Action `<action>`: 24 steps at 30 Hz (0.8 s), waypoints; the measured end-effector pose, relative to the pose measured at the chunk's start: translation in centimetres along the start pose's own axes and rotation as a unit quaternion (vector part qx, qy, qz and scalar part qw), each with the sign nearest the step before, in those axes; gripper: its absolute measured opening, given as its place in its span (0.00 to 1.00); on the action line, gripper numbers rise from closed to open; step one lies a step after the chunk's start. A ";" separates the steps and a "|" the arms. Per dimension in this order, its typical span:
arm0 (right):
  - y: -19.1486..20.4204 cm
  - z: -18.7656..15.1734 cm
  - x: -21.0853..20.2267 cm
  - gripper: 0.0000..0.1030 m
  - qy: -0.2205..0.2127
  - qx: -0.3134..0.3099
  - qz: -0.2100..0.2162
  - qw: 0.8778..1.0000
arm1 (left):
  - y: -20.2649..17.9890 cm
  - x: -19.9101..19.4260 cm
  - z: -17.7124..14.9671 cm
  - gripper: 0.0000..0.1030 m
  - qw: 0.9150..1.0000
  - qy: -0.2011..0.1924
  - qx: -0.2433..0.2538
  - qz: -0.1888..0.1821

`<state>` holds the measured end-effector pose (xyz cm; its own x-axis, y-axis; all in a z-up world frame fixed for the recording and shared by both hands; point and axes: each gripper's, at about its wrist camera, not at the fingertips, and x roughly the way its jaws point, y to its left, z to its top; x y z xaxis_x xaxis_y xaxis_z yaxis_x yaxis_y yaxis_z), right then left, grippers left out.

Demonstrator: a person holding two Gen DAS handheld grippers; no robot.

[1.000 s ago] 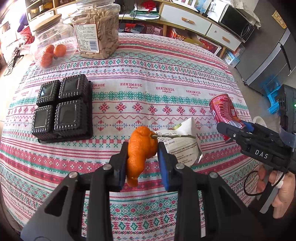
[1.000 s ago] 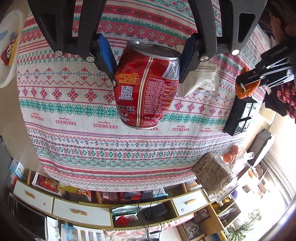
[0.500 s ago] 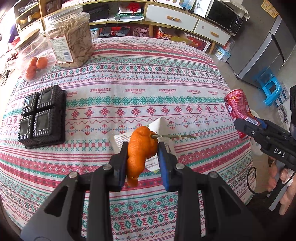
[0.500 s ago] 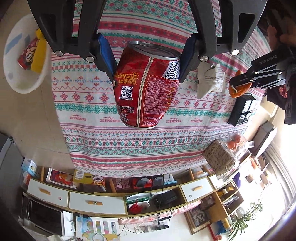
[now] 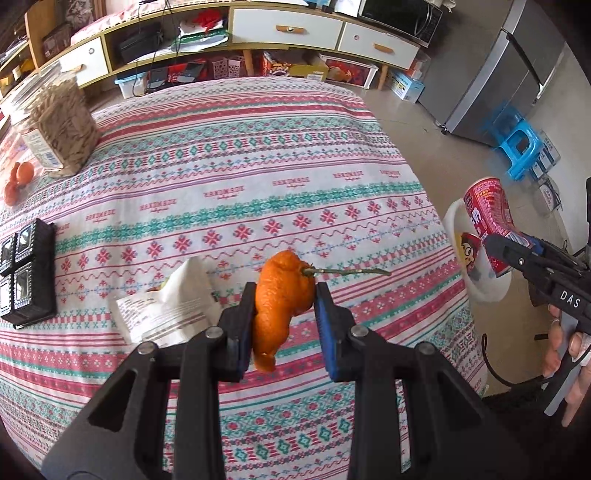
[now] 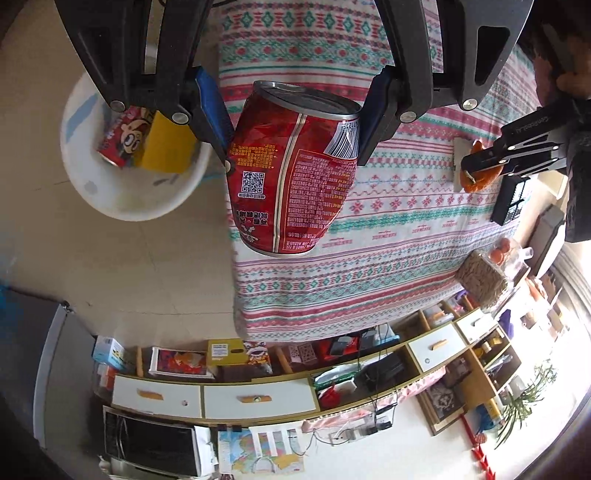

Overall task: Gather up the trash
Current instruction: 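Carry the orange pepper with the left tool while the right tool carries the can over the bin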

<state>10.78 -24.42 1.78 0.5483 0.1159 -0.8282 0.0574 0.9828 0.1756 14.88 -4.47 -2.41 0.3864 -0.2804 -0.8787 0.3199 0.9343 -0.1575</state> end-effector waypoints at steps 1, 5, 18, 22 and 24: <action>-0.8 -0.1 -0.4 0.62 -0.002 0.006 -0.003 1.000 | -0.8 0.3 0.2 0.31 1.000 0.002 0.005 -0.004; -4.2 -0.9 -1.8 0.62 -0.007 0.031 -0.016 0.999 | -4.0 1.4 0.7 0.31 0.999 0.008 0.028 -0.018; -14.9 -5.0 -5.9 0.62 -0.013 0.117 -0.061 0.991 | -16.0 5.1 2.2 0.31 0.993 0.030 0.096 -0.068; -17.0 -5.9 -6.3 0.62 -0.009 0.136 -0.066 0.988 | -19.3 6.4 2.8 0.31 0.990 0.035 0.109 -0.081; -17.8 -6.2 -6.5 0.62 -0.009 0.140 -0.066 0.988 | -20.7 6.9 2.9 0.31 0.989 0.035 0.116 -0.085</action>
<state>0.99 -41.76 0.74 0.5356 -0.0160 -0.8443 0.3568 0.9105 0.2091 13.45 -26.39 -3.94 0.2508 -0.4055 -0.8790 0.5676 0.7972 -0.2058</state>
